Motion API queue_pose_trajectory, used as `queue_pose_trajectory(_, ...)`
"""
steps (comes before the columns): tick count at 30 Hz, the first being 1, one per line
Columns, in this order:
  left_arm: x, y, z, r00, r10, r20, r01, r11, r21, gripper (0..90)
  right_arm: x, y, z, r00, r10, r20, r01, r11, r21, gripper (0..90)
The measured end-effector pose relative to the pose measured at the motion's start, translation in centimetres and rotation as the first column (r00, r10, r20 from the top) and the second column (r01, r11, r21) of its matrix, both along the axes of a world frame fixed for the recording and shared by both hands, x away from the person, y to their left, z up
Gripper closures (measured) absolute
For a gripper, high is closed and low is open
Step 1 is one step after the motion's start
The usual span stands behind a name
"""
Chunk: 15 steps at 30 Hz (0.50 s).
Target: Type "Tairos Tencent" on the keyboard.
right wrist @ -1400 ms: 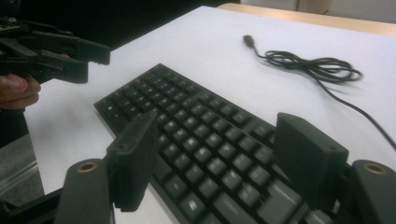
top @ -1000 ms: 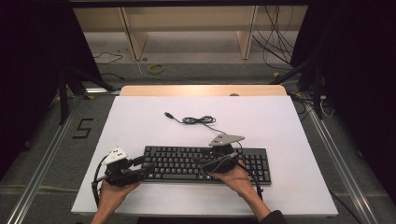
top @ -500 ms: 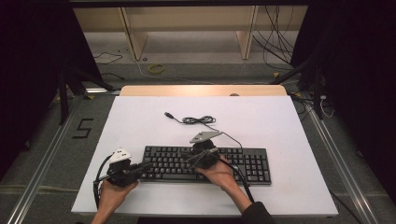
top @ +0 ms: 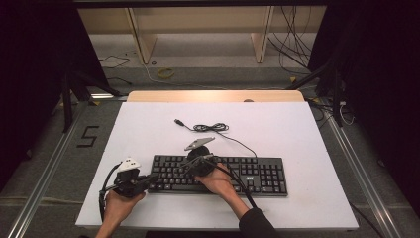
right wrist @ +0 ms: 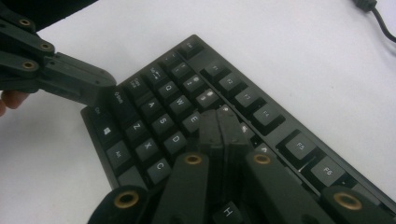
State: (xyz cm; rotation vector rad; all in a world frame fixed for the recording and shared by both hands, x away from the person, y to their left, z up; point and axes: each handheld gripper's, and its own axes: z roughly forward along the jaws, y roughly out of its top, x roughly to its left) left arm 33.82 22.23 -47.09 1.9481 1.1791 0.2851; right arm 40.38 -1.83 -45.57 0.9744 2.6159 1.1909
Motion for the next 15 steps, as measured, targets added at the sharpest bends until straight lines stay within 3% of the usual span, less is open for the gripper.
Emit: queue_pose_trajectory(15,0.2,0.0,-0.2,0.9997,-0.002,-0.023,0.003,0.9999,0.014,89.5,0.7,1.1,-0.7,0.9999,-0.004,-0.01,0.004,0.999,-0.034,90.0)
